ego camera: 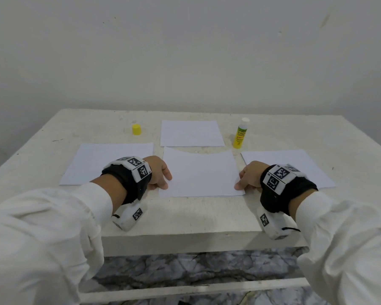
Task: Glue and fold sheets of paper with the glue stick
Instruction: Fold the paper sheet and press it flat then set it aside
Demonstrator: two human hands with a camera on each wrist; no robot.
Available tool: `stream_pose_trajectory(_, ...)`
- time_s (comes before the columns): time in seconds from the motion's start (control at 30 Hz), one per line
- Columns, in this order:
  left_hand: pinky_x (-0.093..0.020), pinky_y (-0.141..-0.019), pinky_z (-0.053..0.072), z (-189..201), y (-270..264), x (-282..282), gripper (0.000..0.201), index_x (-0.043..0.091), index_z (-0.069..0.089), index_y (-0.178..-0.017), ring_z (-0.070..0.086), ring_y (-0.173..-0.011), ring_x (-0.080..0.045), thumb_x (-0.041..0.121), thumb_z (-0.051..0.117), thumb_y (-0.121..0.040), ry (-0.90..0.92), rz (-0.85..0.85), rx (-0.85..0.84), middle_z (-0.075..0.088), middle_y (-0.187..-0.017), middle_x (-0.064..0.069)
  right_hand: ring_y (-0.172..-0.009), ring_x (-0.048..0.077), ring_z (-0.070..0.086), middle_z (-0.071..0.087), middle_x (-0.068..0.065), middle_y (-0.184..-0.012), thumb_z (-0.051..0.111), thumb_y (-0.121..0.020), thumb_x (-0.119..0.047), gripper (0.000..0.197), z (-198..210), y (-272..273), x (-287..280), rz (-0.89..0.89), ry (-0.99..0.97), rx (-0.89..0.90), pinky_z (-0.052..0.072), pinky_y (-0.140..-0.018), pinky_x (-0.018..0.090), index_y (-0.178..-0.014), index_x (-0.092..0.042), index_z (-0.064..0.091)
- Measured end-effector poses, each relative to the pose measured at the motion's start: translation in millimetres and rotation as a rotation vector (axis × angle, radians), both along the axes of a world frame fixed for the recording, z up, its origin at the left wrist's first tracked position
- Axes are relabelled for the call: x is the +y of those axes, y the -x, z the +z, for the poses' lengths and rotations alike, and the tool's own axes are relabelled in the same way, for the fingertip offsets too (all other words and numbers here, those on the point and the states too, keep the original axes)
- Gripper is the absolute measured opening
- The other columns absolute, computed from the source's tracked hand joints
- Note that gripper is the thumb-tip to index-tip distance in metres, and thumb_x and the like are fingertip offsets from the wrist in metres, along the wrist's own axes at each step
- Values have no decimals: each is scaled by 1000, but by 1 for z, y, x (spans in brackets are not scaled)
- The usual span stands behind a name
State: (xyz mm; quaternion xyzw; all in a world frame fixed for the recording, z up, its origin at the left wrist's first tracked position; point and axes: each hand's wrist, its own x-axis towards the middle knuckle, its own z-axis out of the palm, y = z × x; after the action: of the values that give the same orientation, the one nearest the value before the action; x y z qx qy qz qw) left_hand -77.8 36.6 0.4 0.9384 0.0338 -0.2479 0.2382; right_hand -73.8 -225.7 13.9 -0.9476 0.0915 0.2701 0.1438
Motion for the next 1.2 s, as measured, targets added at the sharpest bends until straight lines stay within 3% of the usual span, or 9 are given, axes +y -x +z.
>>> stream_pose_trajectory(0.13, -19, -55, 43, 2, 0, -1, 19, 21, 63, -87, 53, -52, -13, 10, 77, -78, -14, -11, 8, 58, -59, 0, -61, 17, 45, 58, 11, -95, 75, -80, -22, 35, -3, -2, -1, 17, -4, -17, 34, -49, 22, -106, -5, 61)
stream_pose_trajectory(0.3, -17, -53, 43, 3, -1, -2, 19, 20, 64, -89, 52, -51, -12, 10, 77, -78, -22, -22, 4, 57, -57, 1, -61, 17, 45, 57, 9, -87, 75, -80, -21, 29, -4, -2, -1, 24, -4, -32, 34, -49, 22, -99, -6, 59)
stream_pose_trajectory(0.47, -17, -51, 42, 3, -2, -4, 24, 18, 62, -96, 53, -53, -12, 11, 77, -78, -48, -33, -16, 58, -62, 1, -88, 23, 53, 60, 11, -101, 74, -80, -22, 33, -7, -3, 1, 76, 59, -42, 43, -62, 25, -105, -4, 60)
stream_pose_trajectory(0.57, -23, -74, 45, 4, -3, -5, 49, 22, 53, -122, 59, -86, -17, 23, 76, -79, -223, -131, -48, 60, -99, 0, -105, 23, 58, 62, 10, -120, 74, -80, -27, 48, -6, -4, 7, 105, 174, -56, 48, -89, 30, -118, -1, 58)
stream_pose_trajectory(0.67, -33, -98, 39, 5, -9, -6, 74, 29, 37, -143, 45, -125, -25, 42, 73, -79, -450, -274, -68, 40, -137, -5, -120, 27, 52, 51, 11, -134, 74, -79, -31, 65, 1, -2, 19, 163, 259, -96, 44, -100, 34, -134, -8, 46)
stream_pose_trajectory(0.77, -42, -105, 33, 3, -19, -6, 81, 34, 31, -146, 30, -132, -29, 58, 66, -78, -634, -409, -65, 31, -145, -1, -122, 27, 48, 49, 8, -134, 75, -74, -46, 73, 0, -5, 44, 320, 287, -69, 42, -102, 36, -135, -15, 50)
stream_pose_trajectory(0.9, -48, -101, 32, -1, -28, -2, 76, 25, 39, -135, 32, -127, -28, 66, 63, -74, -690, -505, -55, 41, -137, 4, -113, 27, 54, 57, 6, -123, 77, -64, -59, 82, -13, -22, 98, 472, 281, -14, 45, -98, 42, -127, -12, 54)
stream_pose_trajectory(1.07, -52, -109, 25, -4, -34, -1, 108, 24, 16, -150, 19, -140, -30, 72, 65, -67, -698, -520, -36, 18, -156, 2, -137, 28, 32, 28, 7, -151, 78, -64, -56, 110, -17, -31, 149, 637, 216, -47, 31, -110, 49, -149, -17, 21)
stream_pose_trajectory(1.2, -55, -114, 16, -10, -37, 1, 126, 20, 4, -152, 8, -145, -30, 76, 68, -59, -718, -526, -25, 6, -160, -1, -146, 26, 11, 3, 7, -159, 78, -65, -54, 124, -15, -33, 135, 684, 245, -36, 18, -117, 48, -152, -13, 0)
